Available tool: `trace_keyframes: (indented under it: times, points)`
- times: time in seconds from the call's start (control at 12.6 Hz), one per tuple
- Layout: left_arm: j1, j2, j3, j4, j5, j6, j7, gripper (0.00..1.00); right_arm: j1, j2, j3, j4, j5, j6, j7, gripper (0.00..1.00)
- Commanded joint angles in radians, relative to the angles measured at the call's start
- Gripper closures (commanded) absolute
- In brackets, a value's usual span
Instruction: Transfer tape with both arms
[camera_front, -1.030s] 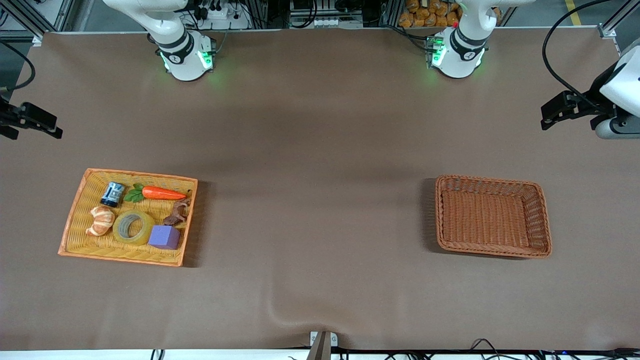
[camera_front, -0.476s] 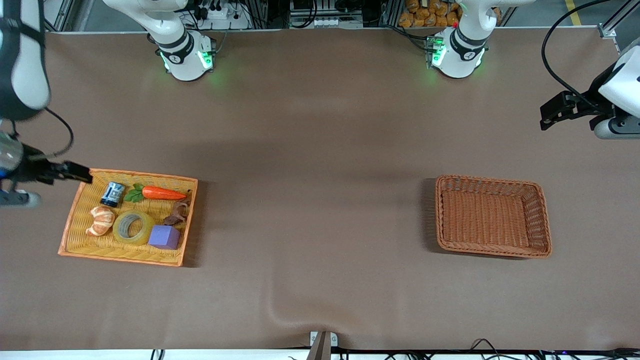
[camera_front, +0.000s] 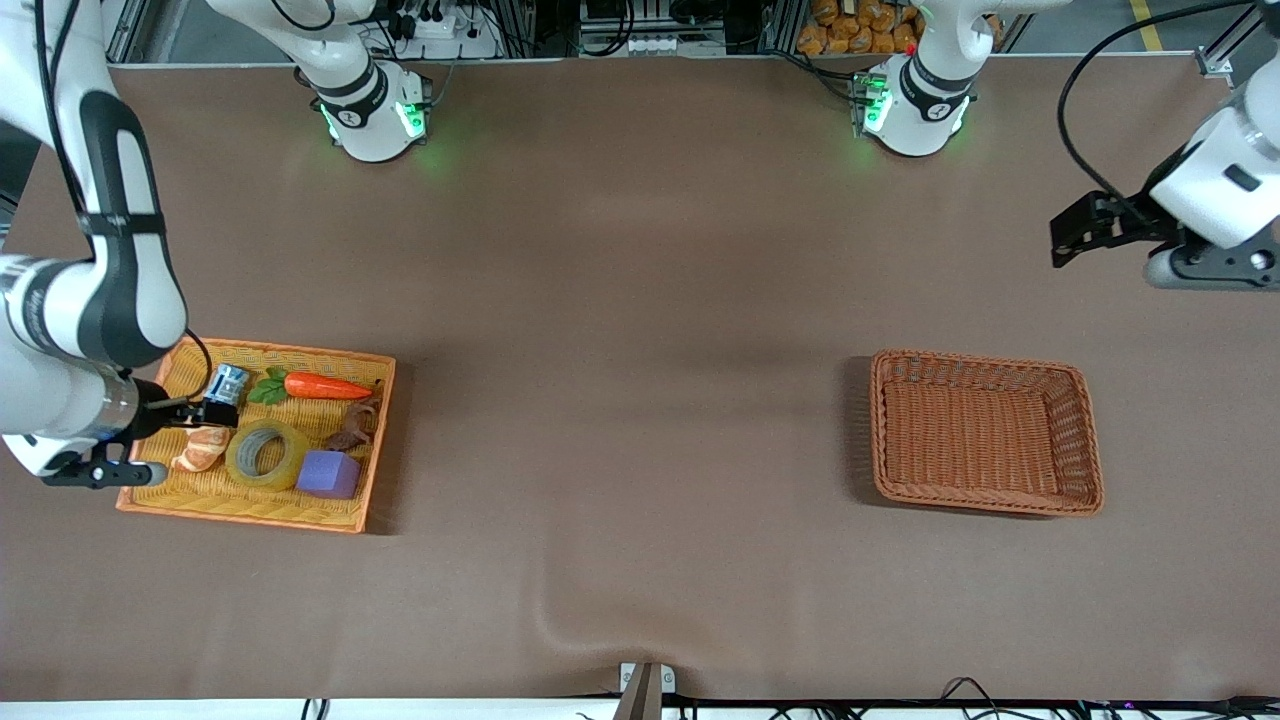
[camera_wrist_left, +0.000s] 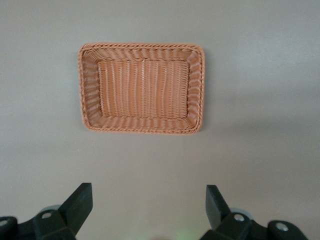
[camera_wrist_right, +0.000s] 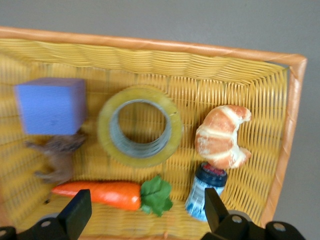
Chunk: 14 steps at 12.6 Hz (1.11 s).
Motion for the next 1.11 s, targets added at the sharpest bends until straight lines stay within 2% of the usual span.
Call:
trace_keyframes:
  times: [0.0,0.24,0.71,0.79,0.87,0.95,1.03]
  points:
    - [-0.009,0.029,-0.017,0.013,-0.013,0.020,-0.001,0.00,-0.033,0.088,0.011,0.025,0.001,0.066,-0.024,0.00]
    - [-0.020,0.081,-0.042,0.022,-0.011,0.049,0.000,0.00,-0.040,0.156,0.011,0.025,0.030,0.155,-0.016,0.00]
    - [-0.079,0.191,-0.066,0.021,-0.057,0.154,0.000,0.00,-0.036,0.188,0.011,0.025,0.056,0.206,-0.010,0.00]
    - [-0.099,0.205,-0.066,0.021,-0.065,0.169,0.000,0.00,-0.036,0.188,0.011,0.025,0.055,0.206,-0.011,0.19]
    - [-0.116,0.207,-0.066,0.021,-0.066,0.174,-0.001,0.00,-0.036,0.191,0.011,0.023,0.055,0.206,-0.011,0.55]
    - [-0.124,0.207,-0.066,0.019,-0.066,0.174,-0.013,0.00,-0.039,0.193,0.013,0.023,0.055,0.206,-0.011,0.84]
    - [-0.127,0.210,-0.066,0.019,-0.065,0.174,-0.033,0.00,-0.039,0.193,0.013,0.023,0.056,0.204,-0.013,1.00]
